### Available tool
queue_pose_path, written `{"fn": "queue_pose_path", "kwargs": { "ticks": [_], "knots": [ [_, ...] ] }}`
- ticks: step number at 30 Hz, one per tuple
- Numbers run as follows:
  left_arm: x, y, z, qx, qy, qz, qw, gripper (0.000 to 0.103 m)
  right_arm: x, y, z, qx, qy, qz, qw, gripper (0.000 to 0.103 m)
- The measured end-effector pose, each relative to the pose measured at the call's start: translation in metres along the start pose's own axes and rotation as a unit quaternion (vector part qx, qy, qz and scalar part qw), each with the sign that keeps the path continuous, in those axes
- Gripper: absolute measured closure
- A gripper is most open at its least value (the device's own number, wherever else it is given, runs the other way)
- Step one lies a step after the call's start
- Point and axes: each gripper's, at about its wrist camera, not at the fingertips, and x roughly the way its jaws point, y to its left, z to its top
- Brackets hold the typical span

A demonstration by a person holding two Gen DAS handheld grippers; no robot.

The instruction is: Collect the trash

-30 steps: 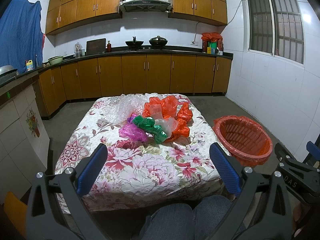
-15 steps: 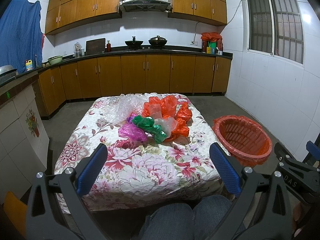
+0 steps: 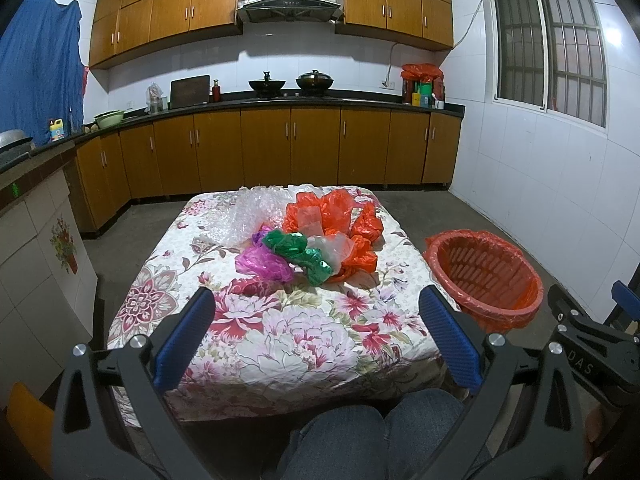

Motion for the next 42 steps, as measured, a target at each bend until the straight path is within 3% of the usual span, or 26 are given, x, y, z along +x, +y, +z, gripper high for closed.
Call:
{"fn": "queue_pose_path", "kwargs": {
  "ticks": [33,42],
  "knots": [
    [0.006,0.002,0.001,-0.003,0.007,0.002,1.0000,0.004,0.005,0.003,-0.003,0.000,0.005,-0.001,1.000,0.002],
    [0.030,0.029,-0.007,-0.027,0.026,0.042,0.9984,0.004,0.025,0.010,-0.001,-0.002,0.013,0.028,1.000,0.002]
  ]
}}
